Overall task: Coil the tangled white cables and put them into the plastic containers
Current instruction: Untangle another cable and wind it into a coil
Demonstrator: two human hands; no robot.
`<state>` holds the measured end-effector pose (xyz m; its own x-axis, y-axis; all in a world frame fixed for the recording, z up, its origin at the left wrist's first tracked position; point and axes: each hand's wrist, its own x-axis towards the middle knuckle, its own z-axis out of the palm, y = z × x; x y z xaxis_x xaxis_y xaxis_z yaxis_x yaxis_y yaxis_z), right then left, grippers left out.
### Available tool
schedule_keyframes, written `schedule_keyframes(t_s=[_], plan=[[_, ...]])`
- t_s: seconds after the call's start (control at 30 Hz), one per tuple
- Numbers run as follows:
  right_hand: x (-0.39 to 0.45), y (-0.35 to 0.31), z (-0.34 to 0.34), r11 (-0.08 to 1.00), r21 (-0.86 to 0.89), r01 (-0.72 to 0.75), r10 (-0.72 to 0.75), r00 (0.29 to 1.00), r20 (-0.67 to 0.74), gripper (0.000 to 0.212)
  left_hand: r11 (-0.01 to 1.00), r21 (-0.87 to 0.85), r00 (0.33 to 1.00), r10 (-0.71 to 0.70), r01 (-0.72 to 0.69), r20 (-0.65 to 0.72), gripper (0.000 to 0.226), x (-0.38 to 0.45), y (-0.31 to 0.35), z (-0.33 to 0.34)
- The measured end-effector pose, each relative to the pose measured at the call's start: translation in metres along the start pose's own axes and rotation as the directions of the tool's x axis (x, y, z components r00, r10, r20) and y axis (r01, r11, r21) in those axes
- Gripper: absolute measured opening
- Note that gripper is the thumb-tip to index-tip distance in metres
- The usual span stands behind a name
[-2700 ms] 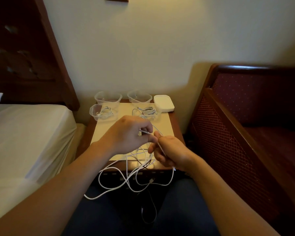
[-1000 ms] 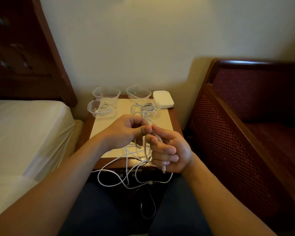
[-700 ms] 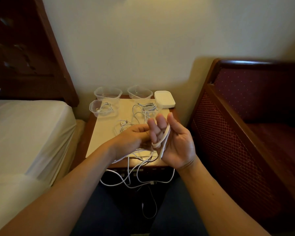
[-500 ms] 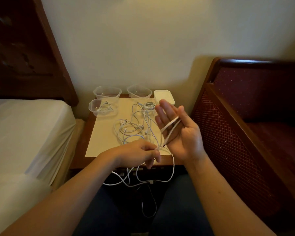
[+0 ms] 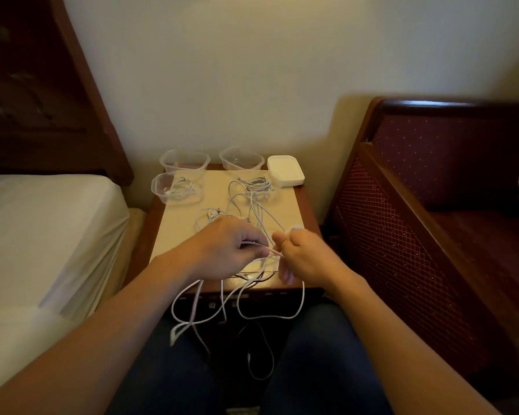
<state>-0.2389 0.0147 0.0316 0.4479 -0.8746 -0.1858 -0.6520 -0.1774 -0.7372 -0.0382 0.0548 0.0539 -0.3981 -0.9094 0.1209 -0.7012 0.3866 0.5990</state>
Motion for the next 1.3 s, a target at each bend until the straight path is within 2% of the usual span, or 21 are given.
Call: schedule_keyframes(t_s=[0.03,0.1,0.17,0.2,0.27,0.37,0.43,0.47,0.53,0.6,0.7,0.77,0.83,0.9,0.93,1.03,1.1,1.13,1.2,1.23,1.3], plan=[[-0.003,-0.002,0.005,0.986,0.156,-0.062,0.046,0.993,0.105,0.06,0.999,0.025,0.999,0.023,-0.022,-0.029,0.008,0.001,-0.002,-0.001],[-0.009,-0.005,0.012,0.883,0.436,-0.173,0.063,0.965,0.255,0.065,0.999,0.014,0.994,0.042,-0.041,-0.102,0.007,0.001,-0.007,-0.002],[-0.013,-0.007,0.016,0.66,0.699,-0.276,-0.012,0.926,0.377,0.069,0.994,-0.107,0.986,-0.024,0.006,-0.166,0.009,0.0,-0.014,0.003],[-0.014,-0.008,0.015,0.523,0.794,-0.31,-0.099,0.903,0.418,0.068,0.971,-0.235,0.981,-0.086,0.044,-0.176,0.012,0.0,-0.016,0.007],[-0.016,-0.012,0.012,0.294,0.891,-0.346,-0.327,0.839,0.434,0.056,0.865,-0.495,0.963,-0.199,0.084,-0.183,0.017,0.0,-0.013,0.015],[-0.019,-0.019,0.01,0.052,0.909,-0.414,-0.565,0.738,0.369,0.038,0.679,-0.727,0.94,-0.303,0.099,-0.155,0.024,0.0,-0.001,0.029],[-0.023,-0.028,0.012,-0.059,0.912,-0.406,-0.597,0.747,0.294,0.039,0.539,-0.833,0.934,-0.348,0.124,-0.086,0.025,0.0,0.008,0.038],[-0.024,-0.033,0.012,-0.089,0.925,-0.369,-0.562,0.786,0.259,0.04,0.504,-0.853,0.93,-0.362,0.138,-0.064,0.03,0.0,0.011,0.042],[-0.026,-0.046,0.009,-0.046,0.979,-0.199,-0.357,0.919,0.17,0.04,0.54,-0.821,0.916,-0.397,0.183,-0.057,0.044,-0.001,0.014,0.047],[-0.022,-0.05,0.007,0.095,0.995,-0.005,-0.134,0.991,0.018,0.04,0.615,-0.748,0.901,-0.431,0.25,-0.053,0.042,-0.002,0.014,0.048],[-0.013,-0.043,0.006,0.256,0.947,0.194,-0.019,0.981,-0.196,0.038,0.645,-0.704,0.928,-0.369,0.299,0.056,0.026,-0.008,0.014,0.05],[-0.008,-0.034,0.003,0.419,0.869,0.262,0.001,0.957,-0.29,0.031,0.662,-0.654,0.923,-0.347,0.366,0.165,0.022,-0.013,0.015,0.05],[-0.007,-0.026,0.003,0.684,0.685,0.251,-0.022,0.946,-0.325,0.022,0.757,-0.545,0.932,-0.323,0.359,0.166,0.019,-0.014,0.015,0.047],[-0.01,-0.02,0.008,0.923,0.333,0.192,-0.088,0.949,-0.302,0.022,0.886,-0.354,0.954,-0.278,0.301,0.114,0.017,-0.011,0.012,0.036],[-0.012,-0.019,0.01,0.98,0.127,0.15,-0.111,0.955,-0.274,0.025,0.927,-0.253,0.959,-0.253,0.277,0.124,0.015,-0.009,0.013,0.03],[-0.013,-0.019,0.015,0.945,-0.321,0.063,-0.105,0.988,-0.116,0.032,0.977,0.002,0.96,-0.208,0.211,0.189,0.01,-0.003,0.02,0.013],[-0.009,-0.017,0.017,0.916,-0.4,0.039,-0.048,0.999,-0.013,0.019,0.98,0.075,0.965,-0.193,0.183,0.178,0.011,0.0,0.023,0.004],[-0.007,-0.016,0.017,0.93,-0.366,0.027,-0.012,0.999,0.042,0.017,0.979,0.104,0.97,-0.19,0.175,0.152,0.012,0.001,0.021,-0.001],[-0.01,-0.014,0.016,0.995,0.019,-0.1,0.095,0.979,0.178,0.04,0.98,0.128,0.981,-0.166,0.153,0.104,0.018,0.001,0.015,-0.01],[-0.011,-0.012,0.016,0.951,0.235,-0.199,0.134,0.955,0.265,0.055,0.985,0.098,0.985,-0.148,0.14,0.085,0.019,0.001,0.009,-0.013],[-0.016,-0.007,0.013,0.793,0.512,-0.33,0.08,0.89,0.449,0.075,0.992,-0.068,0.994,-0.11,0.11,0.005,0.019,0.0,0.002,-0.013]])
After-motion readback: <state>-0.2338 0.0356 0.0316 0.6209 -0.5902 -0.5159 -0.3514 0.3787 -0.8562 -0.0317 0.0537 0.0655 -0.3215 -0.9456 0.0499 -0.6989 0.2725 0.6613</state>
